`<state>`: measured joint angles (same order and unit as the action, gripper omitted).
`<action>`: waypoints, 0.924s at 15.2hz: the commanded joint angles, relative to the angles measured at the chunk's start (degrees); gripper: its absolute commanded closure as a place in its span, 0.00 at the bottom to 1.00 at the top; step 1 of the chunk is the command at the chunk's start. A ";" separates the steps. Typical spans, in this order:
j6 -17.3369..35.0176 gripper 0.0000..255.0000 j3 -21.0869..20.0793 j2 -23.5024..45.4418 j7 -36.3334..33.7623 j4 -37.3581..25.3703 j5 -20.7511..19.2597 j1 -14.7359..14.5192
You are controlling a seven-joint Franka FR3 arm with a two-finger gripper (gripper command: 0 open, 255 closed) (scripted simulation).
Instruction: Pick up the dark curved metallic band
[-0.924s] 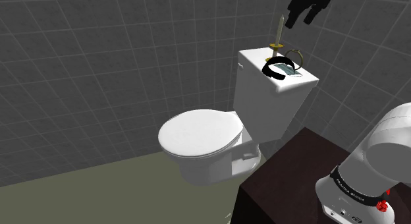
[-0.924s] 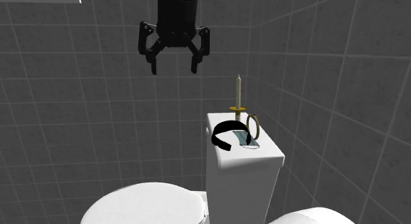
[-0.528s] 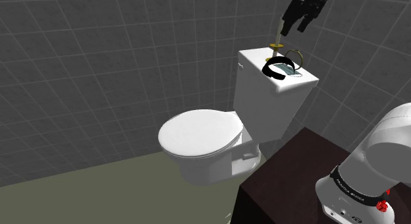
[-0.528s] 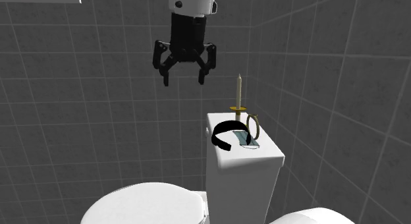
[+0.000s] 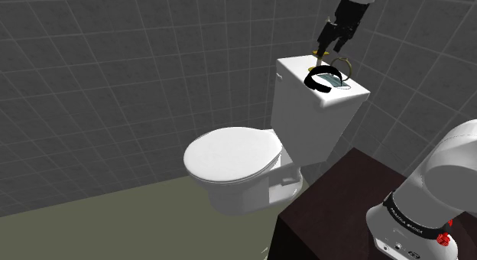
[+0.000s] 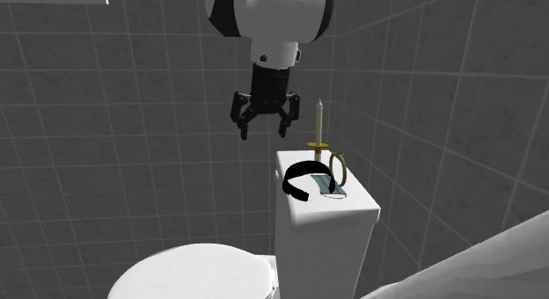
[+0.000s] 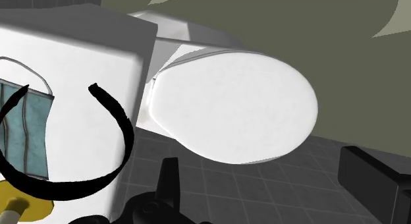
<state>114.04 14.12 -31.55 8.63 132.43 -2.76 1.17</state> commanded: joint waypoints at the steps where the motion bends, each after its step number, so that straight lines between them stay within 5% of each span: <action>1: 2.17 0.00 1.89 3.05 2.10 -0.33 0.30 -0.04; 8: 9.36 0.00 8.35 16.58 10.40 -4.04 4.23 -0.89; 14: 13.27 0.00 12.50 30.07 19.29 -10.02 11.53 -0.91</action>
<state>126.81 25.99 -3.81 26.22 123.55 7.35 0.13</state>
